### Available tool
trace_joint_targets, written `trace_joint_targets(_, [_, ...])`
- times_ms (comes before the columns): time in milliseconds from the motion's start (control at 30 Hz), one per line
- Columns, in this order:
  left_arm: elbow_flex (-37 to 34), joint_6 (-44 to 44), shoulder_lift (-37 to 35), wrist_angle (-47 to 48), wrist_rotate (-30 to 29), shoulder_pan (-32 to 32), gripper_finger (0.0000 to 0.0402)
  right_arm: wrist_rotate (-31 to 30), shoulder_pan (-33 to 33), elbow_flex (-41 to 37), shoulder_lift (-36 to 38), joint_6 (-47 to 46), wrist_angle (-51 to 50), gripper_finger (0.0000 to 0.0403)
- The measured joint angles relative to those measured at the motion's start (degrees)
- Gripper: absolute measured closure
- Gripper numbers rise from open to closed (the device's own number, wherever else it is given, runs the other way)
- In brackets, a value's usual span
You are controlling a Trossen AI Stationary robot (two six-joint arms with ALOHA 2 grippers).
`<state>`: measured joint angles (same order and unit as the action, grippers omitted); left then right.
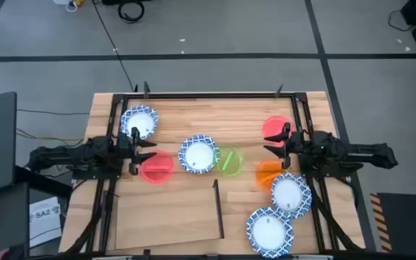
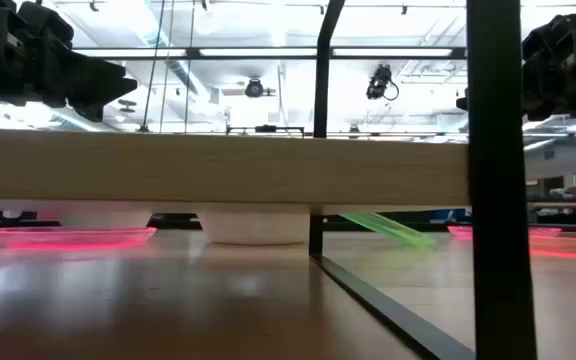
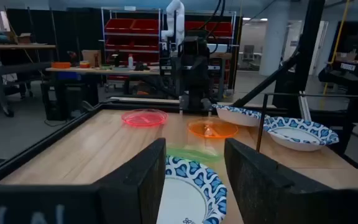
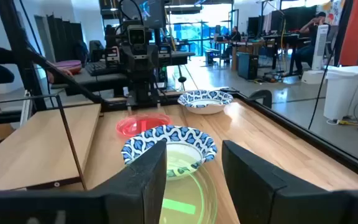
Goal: Place and stack plates onto a shelf
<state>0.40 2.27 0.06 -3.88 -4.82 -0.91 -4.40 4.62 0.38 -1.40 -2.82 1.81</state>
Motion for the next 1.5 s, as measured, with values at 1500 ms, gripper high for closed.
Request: trace_joint_targets(1500, [0.0,0.0,0.3,0.0,0.0,0.0,0.023,1.3,0.0,0.0,0.0,-1.6,0.7,0.0242])
